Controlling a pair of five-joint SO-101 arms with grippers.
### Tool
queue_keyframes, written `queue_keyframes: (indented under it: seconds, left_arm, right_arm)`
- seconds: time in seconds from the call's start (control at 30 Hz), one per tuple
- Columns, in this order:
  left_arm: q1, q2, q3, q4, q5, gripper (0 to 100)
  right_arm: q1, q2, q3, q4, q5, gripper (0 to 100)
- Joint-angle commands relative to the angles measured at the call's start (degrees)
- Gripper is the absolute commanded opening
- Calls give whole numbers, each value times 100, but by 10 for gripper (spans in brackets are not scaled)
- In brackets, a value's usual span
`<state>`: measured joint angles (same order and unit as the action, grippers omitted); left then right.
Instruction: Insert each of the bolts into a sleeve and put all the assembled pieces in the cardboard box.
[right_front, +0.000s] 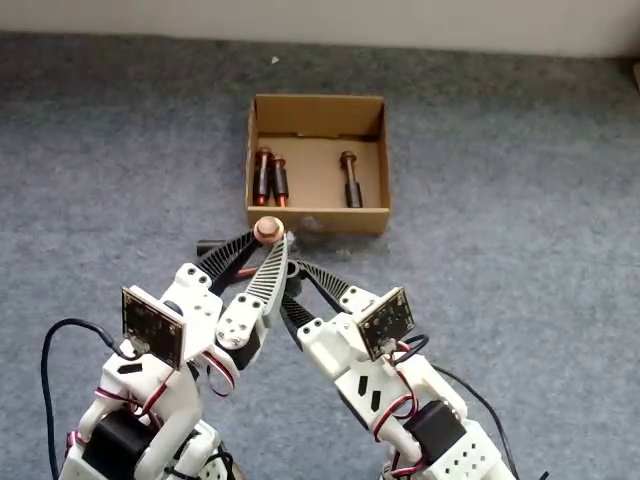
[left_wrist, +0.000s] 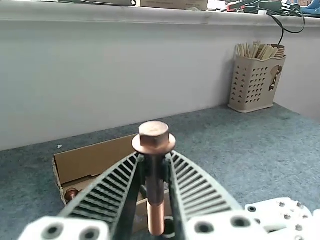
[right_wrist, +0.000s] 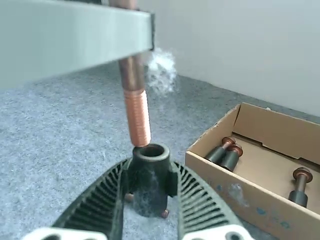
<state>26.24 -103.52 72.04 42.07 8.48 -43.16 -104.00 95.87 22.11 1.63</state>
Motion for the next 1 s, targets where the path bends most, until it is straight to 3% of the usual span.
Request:
queue_keyframes:
  seconds: [0.0, 0.53, 0.63, 0.73, 0.97]
  left_arm:
    - [180, -48, 4, 9, -62, 70]
    - [321, -48, 171, 26, -105, 71]
    - [321, -48, 251, 44, -492, 133]
    - [119, -48, 189, 431, -545, 192]
    - [-453, -48, -13, 730, -563, 200]
  right_arm:
    - [-57, -119, 374, -198, 44, 4]
    - [-40, -119, 391, -180, 44, 4]
    - [-31, -119, 409, -180, 44, 4]
    - [-31, -119, 418, -180, 44, 4]
    - [-31, -119, 426, -180, 44, 4]
